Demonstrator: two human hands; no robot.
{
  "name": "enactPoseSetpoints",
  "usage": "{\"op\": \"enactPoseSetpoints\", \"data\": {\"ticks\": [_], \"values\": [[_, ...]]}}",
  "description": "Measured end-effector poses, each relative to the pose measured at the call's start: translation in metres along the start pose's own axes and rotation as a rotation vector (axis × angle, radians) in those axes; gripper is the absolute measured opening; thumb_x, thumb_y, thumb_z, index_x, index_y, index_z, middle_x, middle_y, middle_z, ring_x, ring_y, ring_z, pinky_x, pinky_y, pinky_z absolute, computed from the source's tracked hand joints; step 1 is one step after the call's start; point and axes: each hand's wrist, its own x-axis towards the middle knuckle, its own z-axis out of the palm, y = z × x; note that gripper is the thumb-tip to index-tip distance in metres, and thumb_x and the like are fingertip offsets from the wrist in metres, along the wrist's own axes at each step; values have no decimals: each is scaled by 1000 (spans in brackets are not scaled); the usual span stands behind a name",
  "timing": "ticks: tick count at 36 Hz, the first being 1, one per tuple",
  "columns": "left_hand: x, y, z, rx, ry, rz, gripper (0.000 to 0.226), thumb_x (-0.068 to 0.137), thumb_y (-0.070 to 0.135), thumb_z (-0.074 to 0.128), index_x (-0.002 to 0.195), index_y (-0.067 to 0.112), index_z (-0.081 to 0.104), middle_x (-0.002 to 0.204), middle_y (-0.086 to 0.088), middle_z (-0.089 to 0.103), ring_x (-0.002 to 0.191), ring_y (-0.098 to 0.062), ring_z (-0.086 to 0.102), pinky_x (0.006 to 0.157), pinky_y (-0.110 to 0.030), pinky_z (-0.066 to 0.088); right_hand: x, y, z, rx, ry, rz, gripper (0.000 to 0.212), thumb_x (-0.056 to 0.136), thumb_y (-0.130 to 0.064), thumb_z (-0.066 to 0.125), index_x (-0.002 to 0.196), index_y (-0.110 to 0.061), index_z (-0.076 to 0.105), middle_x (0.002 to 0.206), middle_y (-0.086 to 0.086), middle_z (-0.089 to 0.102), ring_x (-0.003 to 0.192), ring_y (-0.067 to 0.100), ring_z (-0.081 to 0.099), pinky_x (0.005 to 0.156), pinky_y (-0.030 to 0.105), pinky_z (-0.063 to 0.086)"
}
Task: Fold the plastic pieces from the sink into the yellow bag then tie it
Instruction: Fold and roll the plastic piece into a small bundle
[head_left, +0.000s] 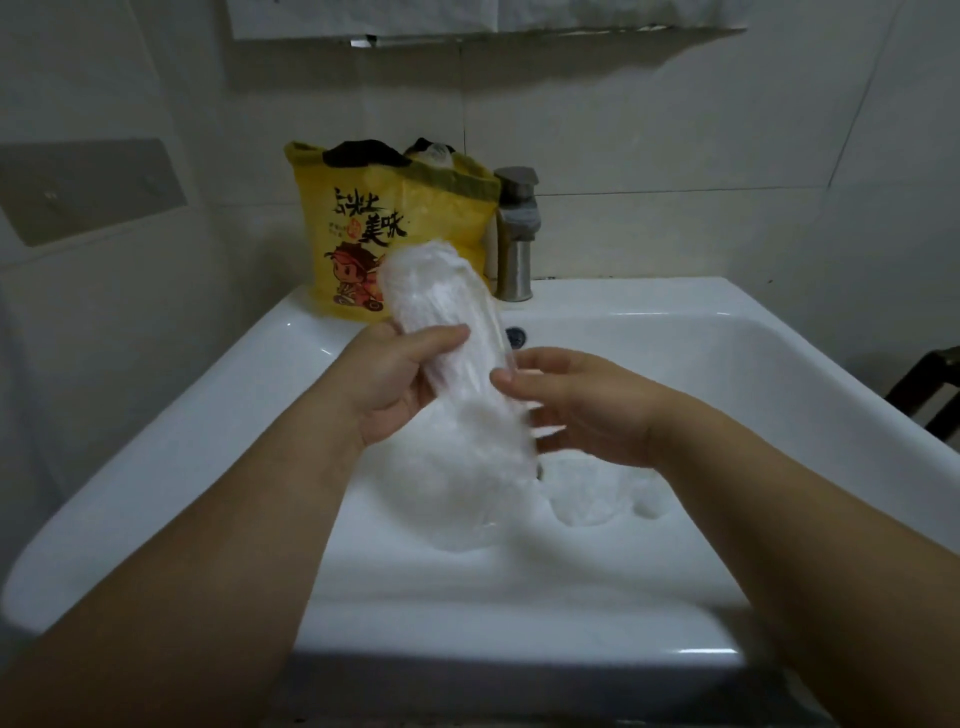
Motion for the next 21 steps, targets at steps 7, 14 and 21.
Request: {"op": "enactPoseSetpoints", "data": {"ticks": [7,14,21], "values": [[-2,-5,8,83,-43,-56,49,82,11,69,127,1,56,115,-18,68,103,-31,68,85,-44,57,4,0,5,68,205,-177,14,90,-17,64,93,-3,65,88,13,63,82,26,59,81,39,57],[-1,-1,0,-15,-112,-78,51,78,10,74,126,3,59,121,-15,67,110,-28,65,91,-41,55,-2,-8,-5,311,181,-168,22,88,-21,64,101,-4,61,91,11,62,76,23,63,76,39,58],[-6,-7,12,85,-140,-101,60,73,25,68,127,2,57,121,-17,67,110,-30,65,91,-43,55,6,2,6,165,253,-186,28,88,-8,65,113,3,63,107,19,69,95,32,69,85,44,57]]}}
